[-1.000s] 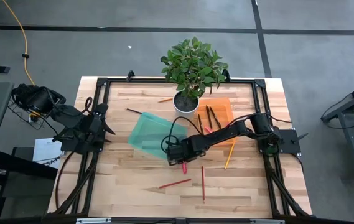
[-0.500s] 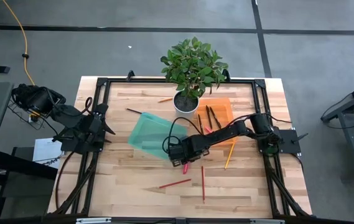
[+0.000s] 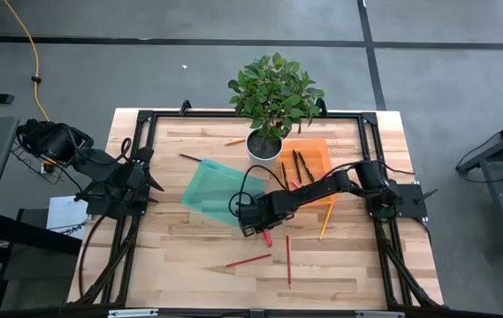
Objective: Sort pens & pencils
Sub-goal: Put the pink pen into the orange bin
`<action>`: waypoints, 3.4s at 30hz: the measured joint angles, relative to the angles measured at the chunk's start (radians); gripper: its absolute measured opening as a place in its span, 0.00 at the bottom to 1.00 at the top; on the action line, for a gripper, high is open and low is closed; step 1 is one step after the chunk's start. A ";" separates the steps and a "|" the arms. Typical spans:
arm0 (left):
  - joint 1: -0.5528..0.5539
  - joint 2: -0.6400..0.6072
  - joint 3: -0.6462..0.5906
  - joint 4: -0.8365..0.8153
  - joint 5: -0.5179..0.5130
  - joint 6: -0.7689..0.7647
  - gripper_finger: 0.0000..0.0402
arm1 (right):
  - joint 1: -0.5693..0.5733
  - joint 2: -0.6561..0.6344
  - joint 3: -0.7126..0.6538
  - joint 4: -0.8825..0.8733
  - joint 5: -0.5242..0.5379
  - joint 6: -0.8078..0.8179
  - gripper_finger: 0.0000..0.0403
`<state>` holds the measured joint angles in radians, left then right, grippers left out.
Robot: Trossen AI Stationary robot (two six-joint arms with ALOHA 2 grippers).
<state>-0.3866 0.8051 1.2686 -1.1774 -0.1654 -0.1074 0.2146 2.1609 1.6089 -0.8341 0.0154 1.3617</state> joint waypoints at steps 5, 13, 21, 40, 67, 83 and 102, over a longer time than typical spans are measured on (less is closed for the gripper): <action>0.000 0.000 0.000 0.000 0.000 -0.002 0.33 | 0.000 0.000 0.000 -0.018 0.000 -0.001 0.33; 0.000 0.000 0.000 0.000 0.000 -0.002 0.33 | 0.002 0.000 0.000 -0.021 -0.001 -0.009 0.33; 0.000 0.000 0.000 0.000 0.000 -0.002 0.33 | 0.004 0.000 0.000 -0.026 -0.016 -0.020 0.33; 0.000 0.000 0.000 0.000 0.000 -0.004 0.33 | 0.004 0.000 0.000 -0.037 -0.026 -0.028 0.15; 0.000 0.000 0.000 0.000 0.000 -0.005 0.33 | 0.002 0.000 -0.001 -0.040 -0.048 -0.087 0.06; 0.000 0.000 0.000 0.000 0.000 -0.004 0.33 | 0.002 0.000 0.099 -0.164 -0.012 -0.140 0.05; 0.000 0.000 0.000 0.000 0.000 -0.002 0.33 | -0.005 -0.001 0.281 -0.615 0.127 -0.137 0.05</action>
<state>-0.3866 0.8051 1.2686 -1.1778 -0.1650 -0.1093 0.2093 2.1601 1.8900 -1.4488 0.1423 1.2244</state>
